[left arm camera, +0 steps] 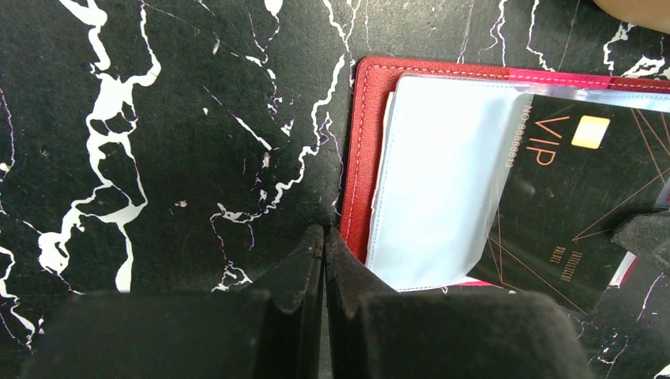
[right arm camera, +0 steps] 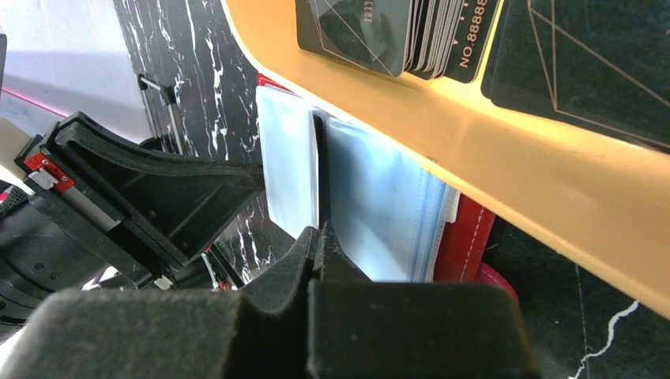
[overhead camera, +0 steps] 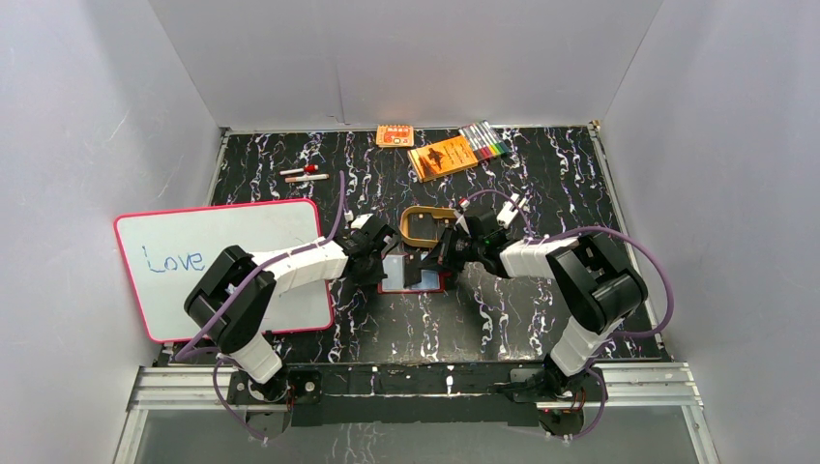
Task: Put the credit cards into the card holder
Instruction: Insert the credit card into the card holder.
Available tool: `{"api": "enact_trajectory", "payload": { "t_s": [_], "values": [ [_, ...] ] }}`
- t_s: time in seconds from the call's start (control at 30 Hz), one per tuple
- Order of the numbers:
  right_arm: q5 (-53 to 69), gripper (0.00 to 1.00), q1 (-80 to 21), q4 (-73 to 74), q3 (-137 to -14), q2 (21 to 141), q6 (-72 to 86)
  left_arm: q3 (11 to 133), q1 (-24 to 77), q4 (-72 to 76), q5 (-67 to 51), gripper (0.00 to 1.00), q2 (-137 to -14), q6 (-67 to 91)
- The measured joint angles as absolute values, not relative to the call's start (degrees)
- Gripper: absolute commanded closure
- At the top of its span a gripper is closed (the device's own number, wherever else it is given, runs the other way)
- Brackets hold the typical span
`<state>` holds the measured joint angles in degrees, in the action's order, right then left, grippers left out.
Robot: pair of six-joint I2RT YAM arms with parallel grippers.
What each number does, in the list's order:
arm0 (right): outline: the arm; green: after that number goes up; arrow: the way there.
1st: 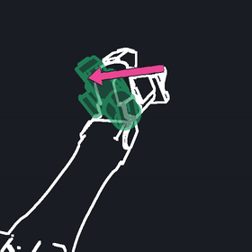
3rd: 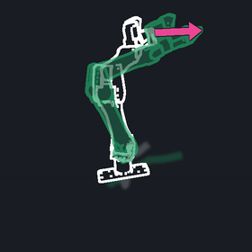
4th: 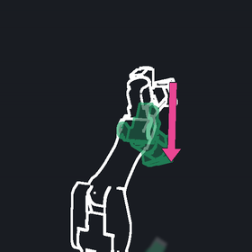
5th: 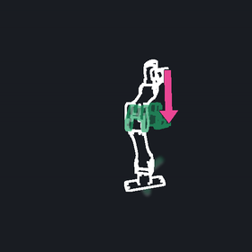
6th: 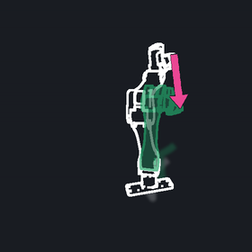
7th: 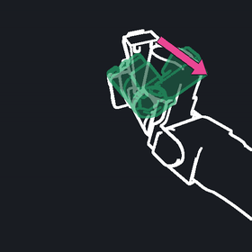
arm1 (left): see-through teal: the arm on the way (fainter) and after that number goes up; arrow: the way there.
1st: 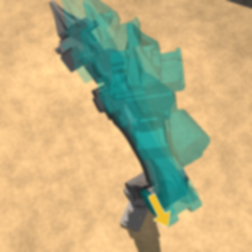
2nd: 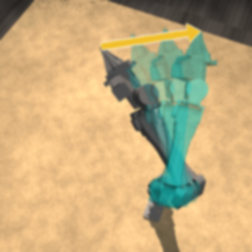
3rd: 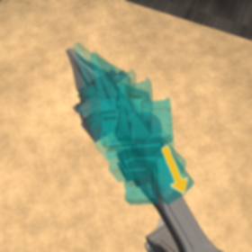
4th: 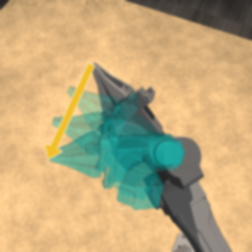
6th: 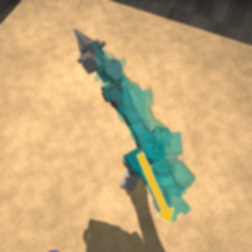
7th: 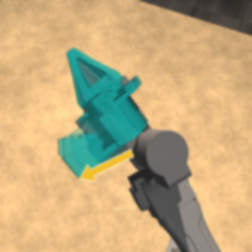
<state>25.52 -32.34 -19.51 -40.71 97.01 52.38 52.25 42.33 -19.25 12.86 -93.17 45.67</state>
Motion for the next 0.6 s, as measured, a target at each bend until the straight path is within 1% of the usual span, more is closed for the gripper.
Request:
{"api": "enact_trajectory", "payload": {
  "t_s": [0.6],
  "values": [
    [24.27, 1.0, -35.03, -23.14, -40.4, 99.37, 54.57, 52.23, 42.3, -19.14, 12.6, 1.0, -93.19, 45.67]
  ]
}}
